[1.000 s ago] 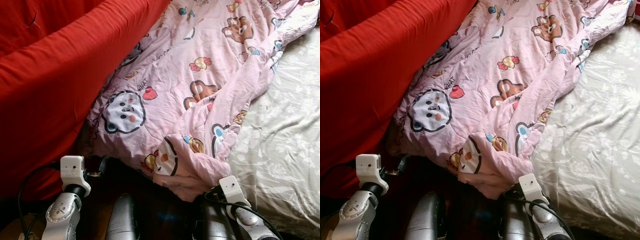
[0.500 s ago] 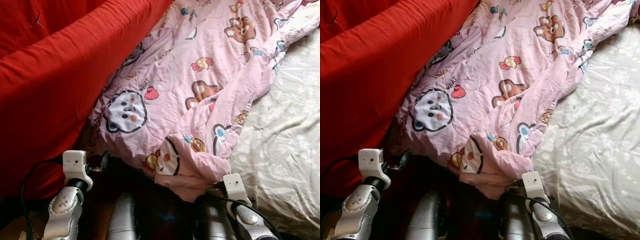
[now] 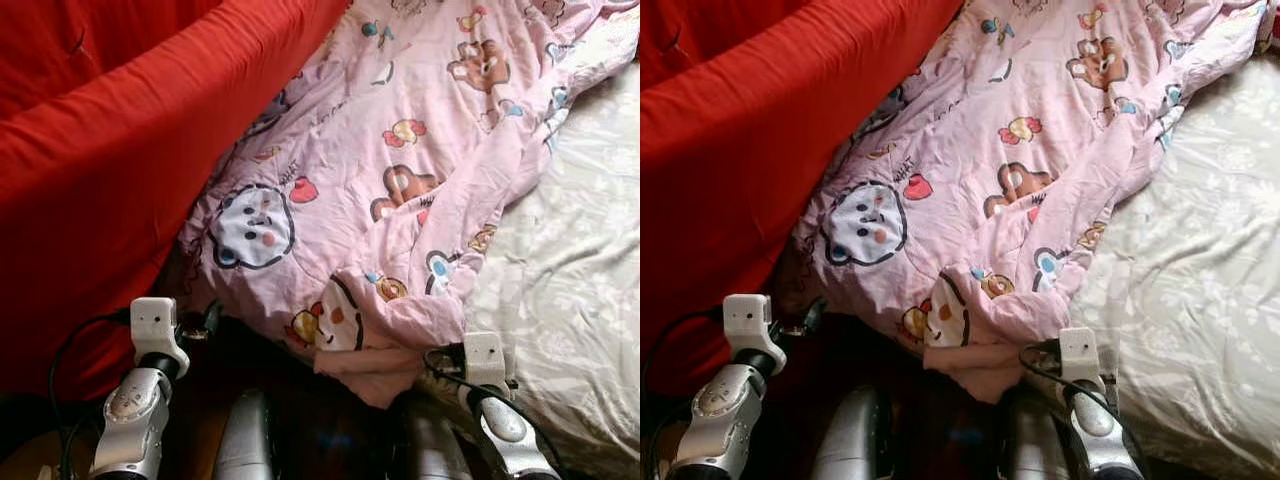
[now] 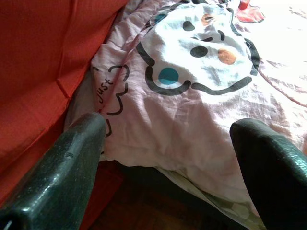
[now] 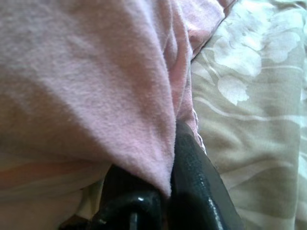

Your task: Clean up the room

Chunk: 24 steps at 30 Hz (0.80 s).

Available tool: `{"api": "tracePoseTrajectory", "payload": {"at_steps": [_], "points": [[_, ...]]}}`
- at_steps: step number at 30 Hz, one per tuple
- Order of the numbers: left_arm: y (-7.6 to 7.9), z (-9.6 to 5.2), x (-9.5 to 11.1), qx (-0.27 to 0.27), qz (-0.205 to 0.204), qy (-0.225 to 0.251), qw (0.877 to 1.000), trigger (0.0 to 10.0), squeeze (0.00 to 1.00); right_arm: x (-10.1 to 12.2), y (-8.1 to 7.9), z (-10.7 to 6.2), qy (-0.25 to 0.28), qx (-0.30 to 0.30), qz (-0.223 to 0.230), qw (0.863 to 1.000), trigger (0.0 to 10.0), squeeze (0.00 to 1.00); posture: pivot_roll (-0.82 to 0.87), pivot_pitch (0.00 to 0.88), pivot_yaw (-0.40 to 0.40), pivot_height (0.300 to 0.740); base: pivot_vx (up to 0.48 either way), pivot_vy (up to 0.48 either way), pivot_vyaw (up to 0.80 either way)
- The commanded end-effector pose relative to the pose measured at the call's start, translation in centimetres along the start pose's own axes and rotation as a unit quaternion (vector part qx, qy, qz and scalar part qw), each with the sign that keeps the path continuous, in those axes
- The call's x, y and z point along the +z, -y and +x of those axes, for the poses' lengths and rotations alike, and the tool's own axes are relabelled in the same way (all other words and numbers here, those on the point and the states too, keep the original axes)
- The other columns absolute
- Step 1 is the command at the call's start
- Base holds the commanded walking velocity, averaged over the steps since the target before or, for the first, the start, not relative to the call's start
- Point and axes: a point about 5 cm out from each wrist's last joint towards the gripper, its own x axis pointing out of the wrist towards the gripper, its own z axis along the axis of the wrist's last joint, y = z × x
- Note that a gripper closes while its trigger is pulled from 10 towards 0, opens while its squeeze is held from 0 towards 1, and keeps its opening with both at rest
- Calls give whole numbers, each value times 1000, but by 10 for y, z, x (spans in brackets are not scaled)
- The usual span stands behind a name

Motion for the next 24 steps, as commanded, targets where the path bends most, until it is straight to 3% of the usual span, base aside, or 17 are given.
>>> {"api": "tracePoseTrajectory", "payload": {"at_steps": [1, 6, 17, 24], "points": [[-5, -4, -8, 10, 5, -17, 1000, 10000, 0, -6, -1, -5, 3, 1, 16, 1000, 10000, 0, 40, 172, 26, 621, 0, 0, 0], [-4, -2, -10, 10, 4, -17, 1000, 10000, 0, -1, -1, -6, 28, 3, 40, 999, 10000, 0, 39, 171, 27, 625, 0, 0, 0], [-4, -7, -18, 11, 6, -25, 1000, 10000, 0, -2, -3, -6, 25, 6, 41, 999, 10000, 0, 46, 174, 20, 695, 0, 0, 0], [-12, -14, -37, 30, 4, -65, 997, 10000, 0, -2, -3, -6, 26, 7, 43, 999, 10000, 0, 37, 170, 24, 740, 0, 0, 0]]}}
